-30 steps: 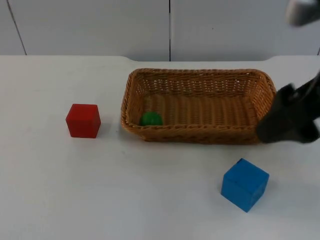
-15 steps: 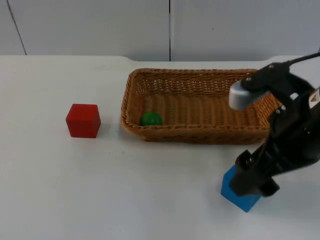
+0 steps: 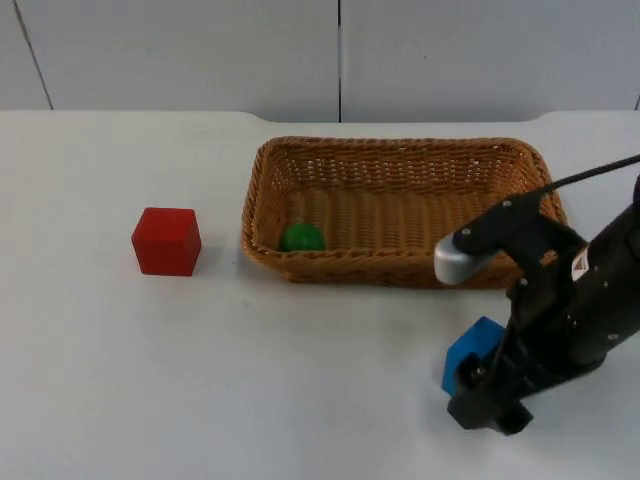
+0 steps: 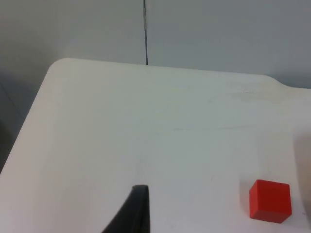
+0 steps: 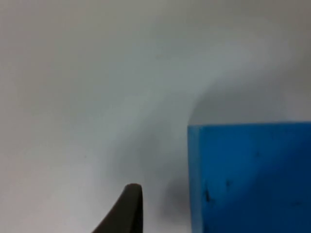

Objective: Place all geometric objects except the red cube into the basket.

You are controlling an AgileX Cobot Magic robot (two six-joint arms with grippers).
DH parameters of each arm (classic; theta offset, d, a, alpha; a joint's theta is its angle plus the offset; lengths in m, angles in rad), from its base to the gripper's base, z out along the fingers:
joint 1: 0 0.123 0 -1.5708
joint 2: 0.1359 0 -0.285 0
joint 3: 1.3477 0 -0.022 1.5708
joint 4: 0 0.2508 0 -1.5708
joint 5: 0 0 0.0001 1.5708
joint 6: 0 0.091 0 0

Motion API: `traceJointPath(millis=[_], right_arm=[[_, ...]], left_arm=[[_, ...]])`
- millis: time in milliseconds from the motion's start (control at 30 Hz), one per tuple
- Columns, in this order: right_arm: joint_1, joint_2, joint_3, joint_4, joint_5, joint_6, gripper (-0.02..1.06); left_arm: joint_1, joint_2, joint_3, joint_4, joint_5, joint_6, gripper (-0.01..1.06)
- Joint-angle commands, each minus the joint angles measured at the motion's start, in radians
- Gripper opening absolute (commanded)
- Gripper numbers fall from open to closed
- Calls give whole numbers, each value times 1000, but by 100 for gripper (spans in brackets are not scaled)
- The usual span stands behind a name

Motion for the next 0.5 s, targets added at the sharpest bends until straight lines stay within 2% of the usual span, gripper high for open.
traceJointPath(millis=[0,67,100,133,167,200,233,267,467], right_arm=[[7,-1,-8,2,-28,-8,103],[7,-1,-27,2,-29,-8,101],[7,-1,-33,2,-25,-8,94],[7,-1,-33,2,-25,-8,94],[7,-1,-42,2,-13,-8,80],[7,-1,-52,2,-5,-8,62],[7,-1,-62,2,5,9,14],[7,-1,-66,3,10,47,2],[7,-31,-82,5,32,86,4]], left_arm=[[3,-8,5,-11,-8,0,104],[3,-8,5,-11,-8,0,104],[3,-8,5,-11,-8,0,104],[3,-8,5,-11,-8,0,104],[3,-8,5,-11,-8,0,104],[3,-8,5,-11,-8,0,104],[3,-8,5,-11,-8,0,104],[3,-8,5,-11,-8,0,104],[3,-8,5,-11,-10,0,104]])
